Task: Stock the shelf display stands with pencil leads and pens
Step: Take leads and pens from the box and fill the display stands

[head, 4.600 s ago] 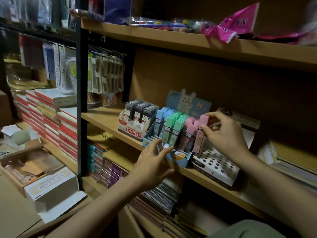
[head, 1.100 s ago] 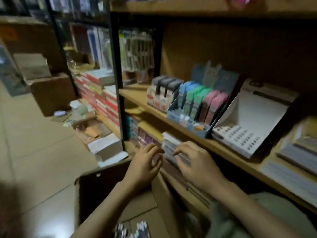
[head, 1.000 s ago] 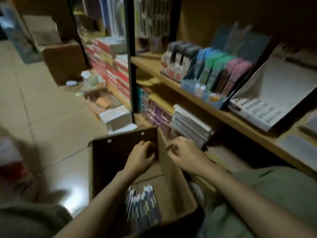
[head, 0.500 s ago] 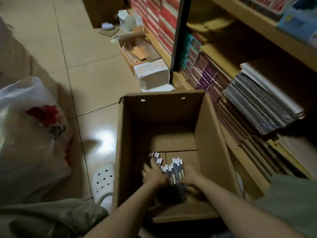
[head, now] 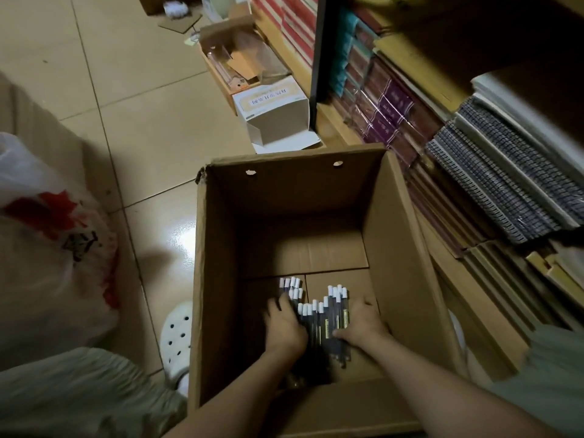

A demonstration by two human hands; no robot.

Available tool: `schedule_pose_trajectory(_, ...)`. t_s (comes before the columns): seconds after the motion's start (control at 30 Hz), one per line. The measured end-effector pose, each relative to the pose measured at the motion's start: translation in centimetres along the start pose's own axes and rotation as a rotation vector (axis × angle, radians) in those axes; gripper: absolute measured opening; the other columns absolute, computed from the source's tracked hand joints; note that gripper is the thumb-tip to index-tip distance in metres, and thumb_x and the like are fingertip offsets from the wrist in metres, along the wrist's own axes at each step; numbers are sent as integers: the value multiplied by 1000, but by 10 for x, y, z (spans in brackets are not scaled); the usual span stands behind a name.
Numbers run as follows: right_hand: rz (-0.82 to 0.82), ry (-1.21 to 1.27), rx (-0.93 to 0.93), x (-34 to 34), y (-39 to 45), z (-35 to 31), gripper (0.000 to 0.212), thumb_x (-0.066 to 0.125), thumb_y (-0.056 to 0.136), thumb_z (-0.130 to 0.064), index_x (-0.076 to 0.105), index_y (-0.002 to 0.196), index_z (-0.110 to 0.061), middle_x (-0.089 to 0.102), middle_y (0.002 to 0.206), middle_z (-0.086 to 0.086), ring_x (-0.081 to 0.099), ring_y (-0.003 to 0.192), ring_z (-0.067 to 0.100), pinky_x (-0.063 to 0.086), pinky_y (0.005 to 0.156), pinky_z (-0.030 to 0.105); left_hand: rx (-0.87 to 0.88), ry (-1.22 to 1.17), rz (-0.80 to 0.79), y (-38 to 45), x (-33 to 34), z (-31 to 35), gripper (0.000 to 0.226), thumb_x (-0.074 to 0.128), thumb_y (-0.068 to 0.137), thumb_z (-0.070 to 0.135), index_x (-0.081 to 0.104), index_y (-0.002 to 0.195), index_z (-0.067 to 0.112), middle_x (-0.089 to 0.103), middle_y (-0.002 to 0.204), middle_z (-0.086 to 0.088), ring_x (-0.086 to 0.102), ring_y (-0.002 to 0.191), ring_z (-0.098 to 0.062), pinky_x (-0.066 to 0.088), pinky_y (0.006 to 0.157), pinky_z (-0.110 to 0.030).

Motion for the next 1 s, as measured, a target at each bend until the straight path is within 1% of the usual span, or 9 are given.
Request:
schedule_pose_trajectory(0.1,2,7,2,-6,1,4,71,83,76,-26,41,131,-10,56,131,12,56,120,29,48,91,34,2,31,-4,-8,8,12,68,57,90,6,22,147,15,20,151,-11,21,137,-33,31,111,-38)
schedule_pose_trajectory(0.27,44,71,94,-16,0,18,79,82,78,-26,35,136,-1,54,135,18,55,122,32,48,91,32,32,-23,-39,-13,22,30,72,58,89,2,19,148,13,24,150,-9,24,136,-32,28,112,-37)
schedule_pose_trajectory(0.4,59,137,45,-15,5,12,54,78,82,-23,51,125,-4,62,125,14,61,113,27,48,83,27,80,-132,-29,-6,18,28,68,62,83,-3,33,142,16,40,142,-6,36,130,-26,32,109,-34)
schedule_pose_trajectory(0.47,88,161,24,-15,8,4,51,78,82,-20,51,124,-7,63,122,12,62,111,28,48,81,27,73,-211,-21,0,14,24,70,67,80,-3,37,140,17,46,139,-5,41,129,-24,35,110,-35)
schedule_pose_trajectory(0.53,119,169,19,-16,10,-1,50,79,81,-21,52,121,-9,63,120,10,62,109,28,47,78,28,28,-296,-21,5,13,20,71,70,80,-2,37,141,16,47,138,-5,44,130,-22,38,110,-36)
schedule_pose_trajectory(0.63,132,175,8,-15,17,-4,39,78,81,-27,63,113,-11,67,113,9,64,103,27,49,78,28,-26,-396,-10,10,17,18,66,72,81,4,43,139,15,52,134,-5,51,125,-21,44,106,-37)
schedule_pose_trajectory(0.77,123,204,35,-20,30,-3,24,74,85,-25,71,102,-9,72,104,9,67,96,26,53,77,30,-88,-442,33,13,22,21,60,75,79,7,49,133,15,55,128,-6,55,118,-21,47,102,-39)
schedule_pose_trajectory(0.87,164,174,47,-25,33,-3,25,70,88,-26,69,106,-8,70,107,11,65,100,28,53,79,32,-111,-483,13,14,28,22,59,77,79,9,51,131,16,60,125,-5,58,116,-22,50,99,-40)
schedule_pose_trajectory(1.0,218,143,39,-22,31,-3,30,62,92,-22,59,117,-6,62,121,14,60,110,33,52,87,38,-131,-505,-37,15,34,18,49,76,80,11,54,124,15,65,117,-5,62,108,-20,52,93,-35)
Point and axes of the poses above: each hand's wrist, its own y-axis towards the middle knuckle, its own x-axis out of the palm, z = x × y, the point moved 9 cm from there along y, towards the middle knuckle
